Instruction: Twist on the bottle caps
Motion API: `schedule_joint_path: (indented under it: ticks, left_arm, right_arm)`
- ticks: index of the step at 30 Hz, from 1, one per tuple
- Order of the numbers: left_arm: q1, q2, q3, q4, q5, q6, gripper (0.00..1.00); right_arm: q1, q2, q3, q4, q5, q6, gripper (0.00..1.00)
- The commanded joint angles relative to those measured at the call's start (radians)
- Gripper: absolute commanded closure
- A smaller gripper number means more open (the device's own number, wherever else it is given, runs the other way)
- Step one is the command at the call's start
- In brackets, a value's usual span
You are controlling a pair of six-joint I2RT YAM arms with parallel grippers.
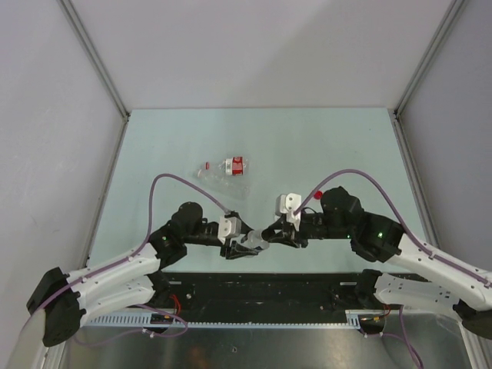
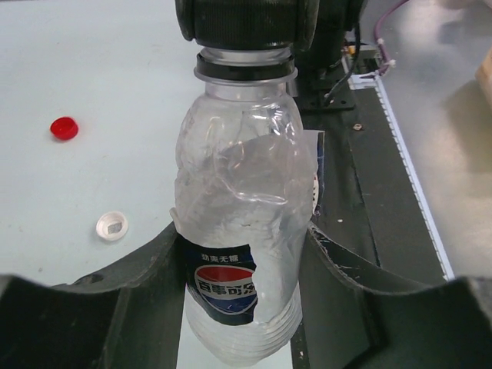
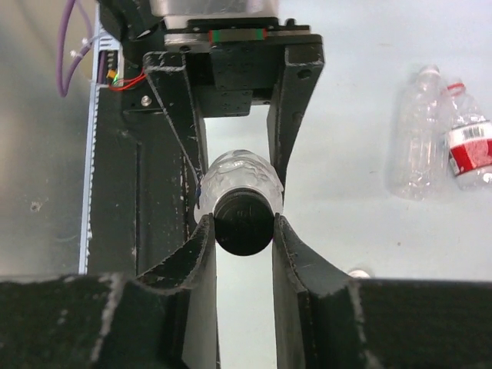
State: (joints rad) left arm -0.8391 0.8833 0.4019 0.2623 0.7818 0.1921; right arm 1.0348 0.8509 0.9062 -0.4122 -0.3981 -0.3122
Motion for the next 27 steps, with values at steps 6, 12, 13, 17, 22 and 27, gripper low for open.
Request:
schedule_joint_path:
  ticks: [6, 12, 13, 17, 22, 27]
  left_arm:
    - [-0.037, -0.048, 0.105, 0.043, -0.415, -0.002, 1.00]
    - [-0.115, 0.006, 0.137, 0.061, -0.658, 0.025, 1.00]
    - [-0.126, 0.021, 0.140, 0.069, -0.683, 0.028, 1.00]
    - [-0.147, 0.061, 0.147, 0.094, -0.742, 0.031, 1.00]
    - [-0.153, 0.069, 0.123, 0.106, -0.748, 0.015, 1.00]
    - [-0.154, 0.057, 0.079, 0.107, -0.745, 0.003, 1.00]
  right_arm:
    - [0.015, 0.145, 0.003, 0.084, 0.512, 0.692, 1.00]
    - [0.029, 0.191, -0.047, 0.184, 0.809, 1.223, 1.00]
    - [0.028, 0.199, -0.052, 0.199, 0.850, 1.283, 1.00]
    - [0.033, 0.234, -0.056, 0.220, 0.964, 1.467, 0.96]
    - [0.033, 0.258, -0.055, 0.250, 0.991, 1.471, 0.76]
    - [0.033, 0.206, -0.057, 0.329, 0.880, 1.225, 0.33]
